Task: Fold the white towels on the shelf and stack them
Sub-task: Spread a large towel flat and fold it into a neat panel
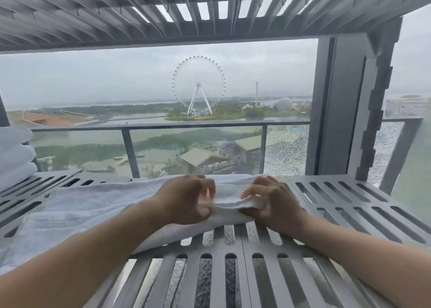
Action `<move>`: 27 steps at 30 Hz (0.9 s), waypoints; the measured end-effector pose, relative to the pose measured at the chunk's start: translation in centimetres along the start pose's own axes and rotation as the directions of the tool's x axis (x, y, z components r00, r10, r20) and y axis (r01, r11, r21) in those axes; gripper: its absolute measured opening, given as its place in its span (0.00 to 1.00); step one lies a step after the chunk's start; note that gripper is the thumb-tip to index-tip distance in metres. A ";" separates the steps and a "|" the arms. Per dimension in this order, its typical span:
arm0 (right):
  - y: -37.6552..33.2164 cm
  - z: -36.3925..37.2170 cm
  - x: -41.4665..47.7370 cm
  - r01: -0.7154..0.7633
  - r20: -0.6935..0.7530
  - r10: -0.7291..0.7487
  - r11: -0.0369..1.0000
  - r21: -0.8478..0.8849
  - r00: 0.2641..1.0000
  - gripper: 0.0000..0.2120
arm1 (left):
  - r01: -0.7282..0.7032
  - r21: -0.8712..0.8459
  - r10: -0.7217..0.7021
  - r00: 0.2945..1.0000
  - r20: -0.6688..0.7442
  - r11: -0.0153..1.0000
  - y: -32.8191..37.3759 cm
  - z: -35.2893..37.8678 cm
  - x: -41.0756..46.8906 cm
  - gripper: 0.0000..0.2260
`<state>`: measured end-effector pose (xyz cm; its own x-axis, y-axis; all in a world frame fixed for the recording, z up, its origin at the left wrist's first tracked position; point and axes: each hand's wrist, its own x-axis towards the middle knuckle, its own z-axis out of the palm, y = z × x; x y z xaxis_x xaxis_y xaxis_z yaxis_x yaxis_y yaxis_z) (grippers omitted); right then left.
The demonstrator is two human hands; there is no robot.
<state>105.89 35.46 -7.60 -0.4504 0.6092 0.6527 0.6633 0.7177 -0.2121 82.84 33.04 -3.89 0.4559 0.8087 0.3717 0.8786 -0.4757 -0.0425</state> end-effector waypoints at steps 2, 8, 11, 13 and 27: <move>0.1 0.0 0.0 0.011 -0.001 -0.011 0.999 0.042 1.000 0.11 | -0.036 -0.108 0.034 0.999 -0.026 0.993 2.3 0.8 1.6 0.13; -0.1 -0.4 -0.4 0.006 -0.040 -0.003 0.997 0.072 0.999 0.14 | -0.005 -0.297 -0.051 0.982 -0.182 0.955 3.7 4.7 2.0 0.07; 0.1 -0.7 -1.0 -0.011 -0.040 0.014 0.997 0.077 0.999 0.15 | -0.017 -0.310 -0.051 0.977 -0.209 0.951 3.4 4.9 1.7 0.06; 0.2 -1.1 -1.6 -0.033 -0.039 0.036 0.997 0.077 0.999 0.15 | -0.026 -0.296 -0.037 0.978 -0.203 0.955 3.7 4.8 1.7 0.07; 0.2 -1.6 -1.9 -0.059 -0.069 0.071 0.985 0.160 0.995 0.08 | -0.045 -0.284 -0.016 0.978 -0.210 0.958 3.8 4.4 1.0 0.14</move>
<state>107.87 33.89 -7.72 -0.3602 0.6338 0.6845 0.5843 0.7253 -0.3642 87.29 33.54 -7.80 0.4017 0.7258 0.5585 0.7805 -0.5903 0.2059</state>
